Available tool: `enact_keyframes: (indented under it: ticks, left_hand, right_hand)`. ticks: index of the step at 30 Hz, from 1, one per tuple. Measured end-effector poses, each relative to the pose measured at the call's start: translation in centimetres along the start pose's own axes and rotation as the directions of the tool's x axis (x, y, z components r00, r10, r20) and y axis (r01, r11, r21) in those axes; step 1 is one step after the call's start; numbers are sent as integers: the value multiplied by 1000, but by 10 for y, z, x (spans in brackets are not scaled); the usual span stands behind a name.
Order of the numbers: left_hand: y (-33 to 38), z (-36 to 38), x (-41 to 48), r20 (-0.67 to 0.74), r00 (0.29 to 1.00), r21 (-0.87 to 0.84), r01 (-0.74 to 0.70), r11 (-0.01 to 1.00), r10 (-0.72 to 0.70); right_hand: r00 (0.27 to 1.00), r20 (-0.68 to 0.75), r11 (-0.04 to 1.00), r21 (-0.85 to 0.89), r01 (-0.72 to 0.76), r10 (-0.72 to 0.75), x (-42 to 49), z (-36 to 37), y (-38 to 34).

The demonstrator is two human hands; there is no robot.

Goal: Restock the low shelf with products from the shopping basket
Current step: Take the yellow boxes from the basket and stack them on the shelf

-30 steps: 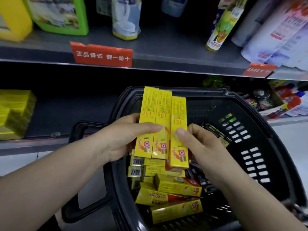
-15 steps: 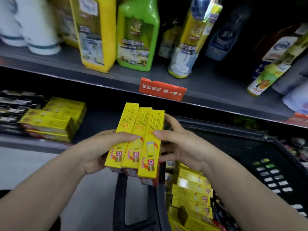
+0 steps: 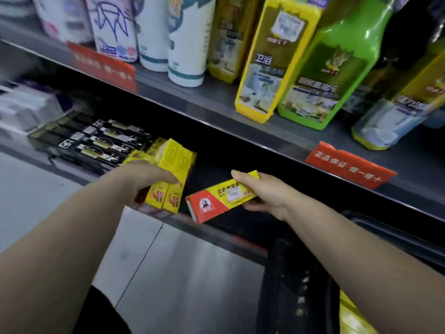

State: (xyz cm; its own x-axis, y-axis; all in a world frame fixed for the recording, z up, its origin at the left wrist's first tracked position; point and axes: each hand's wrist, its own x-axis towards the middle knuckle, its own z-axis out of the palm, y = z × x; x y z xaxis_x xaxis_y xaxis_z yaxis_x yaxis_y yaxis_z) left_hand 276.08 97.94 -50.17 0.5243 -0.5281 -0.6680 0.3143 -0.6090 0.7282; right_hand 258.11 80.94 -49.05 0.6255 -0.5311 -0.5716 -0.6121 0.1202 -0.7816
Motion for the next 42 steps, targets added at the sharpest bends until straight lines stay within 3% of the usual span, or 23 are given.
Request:
enact_keyframes:
  ticks: [3, 7, 11, 16, 24, 27, 30, 35, 42]
  left_hand:
    - [-9, -29, 16, -124, 991, -70, 43, 997, -52]
    - [-10, -46, 32, -273, 960, -125, 20, 992, -54]
    - [-12, -61, 49, -318, 946, -150, 19, 989, -66]
    - [-18, -75, 70, -352, 931, -228, 18, 974, -99]
    - [-14, -73, 88, -276, 953, -336, 25, 942, -124]
    - [-11, -69, 93, -262, 960, -320, 7, 947, -95]
    - [-8, -63, 93, -197, 977, -275, 23, 961, -79]
    - [1, -53, 81, 90, 991, -204, 119, 972, -103]
    - [7, -48, 70, 239, 970, -186, 80, 979, -33]
  right_hand:
    - [990, -137, 999, -27, 41, -44, 30, 12, -9]
    - [976, -194, 995, -44, 91, -98, 68, 33, -15]
    - [963, -143, 967, -146, 207, -228, 106, 60, -23]
    - [939, -33, 852, -432, 295, -342, 151, 96, -30]
    - [963, 152, 812, -518, 268, -221, 180, 126, -12]
    - [950, 193, 720, -620, 312, -245, 180, 120, -20]
    - [896, 239, 641, -632, 436, -374, 167, 115, -39]
    - [778, 417, 457, -639, 619, -471, 150, 102, -70]
    - [740, 449, 491, -557, 670, -500, 139, 83, -73]
